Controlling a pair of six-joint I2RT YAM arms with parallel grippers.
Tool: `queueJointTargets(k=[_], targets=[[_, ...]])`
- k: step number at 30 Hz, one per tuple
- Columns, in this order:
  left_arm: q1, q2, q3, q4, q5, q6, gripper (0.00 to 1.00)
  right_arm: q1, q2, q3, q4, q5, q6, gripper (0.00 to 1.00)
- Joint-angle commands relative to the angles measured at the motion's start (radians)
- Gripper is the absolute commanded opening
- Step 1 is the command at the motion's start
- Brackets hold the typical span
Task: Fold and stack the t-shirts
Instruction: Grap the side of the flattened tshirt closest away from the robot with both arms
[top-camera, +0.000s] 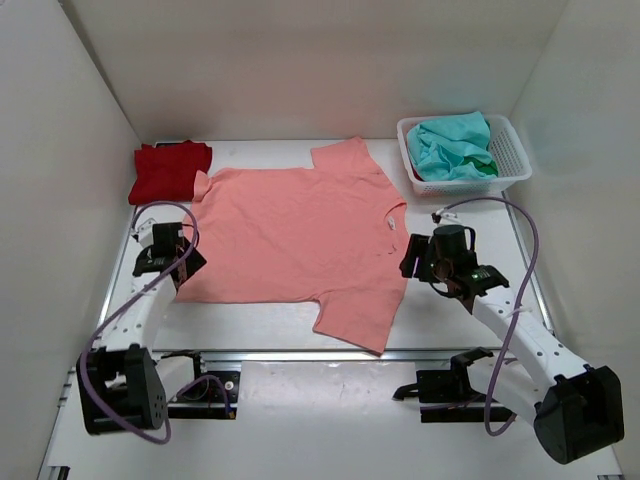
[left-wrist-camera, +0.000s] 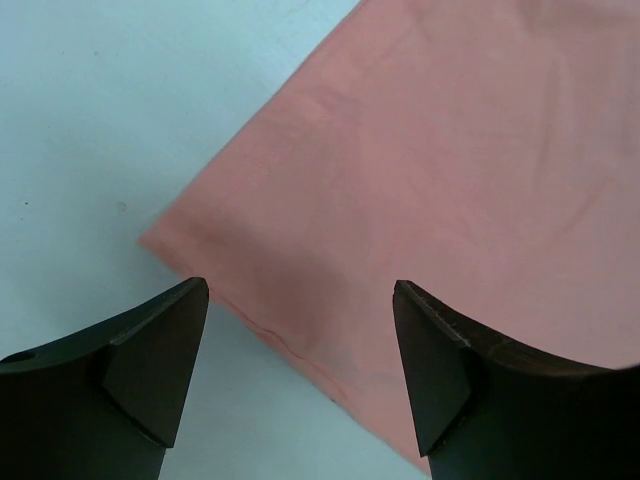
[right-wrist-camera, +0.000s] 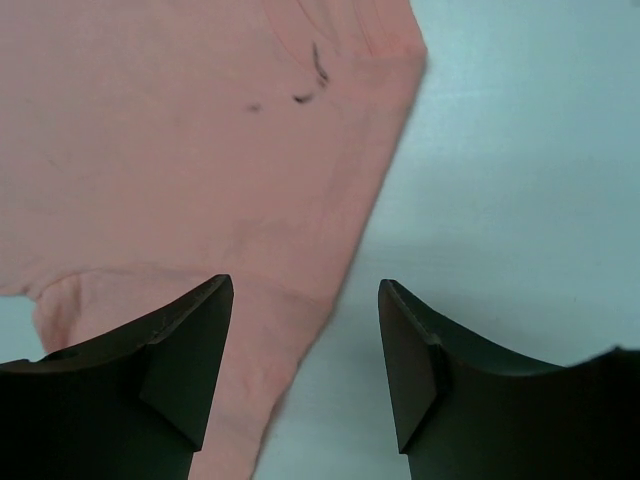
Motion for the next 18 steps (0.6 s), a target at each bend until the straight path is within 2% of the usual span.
queueJointTargets(k=[1,6,9,13,18], targets=[[0.024,0.102,0.029,-0.027,-0.040,0.069,0.86,-0.007,-0.002,-0.029,-0.052,-0.001,0.089,0.57],[0.028,0.266,0.058,-0.082,-0.051,0.064,0.87,0.015,0.033,-0.079,-0.069,-0.014,0.154,0.58],[0.013,0.333,0.101,-0.103,-0.052,0.049,0.81,0.013,0.047,-0.115,-0.058,-0.028,0.175,0.57],[0.010,0.343,0.125,-0.143,-0.032,0.020,0.69,0.010,0.079,-0.126,-0.046,-0.031,0.201,0.56],[0.016,0.300,0.084,-0.133,0.000,-0.005,0.73,0.045,0.142,-0.124,-0.024,-0.030,0.229,0.56]])
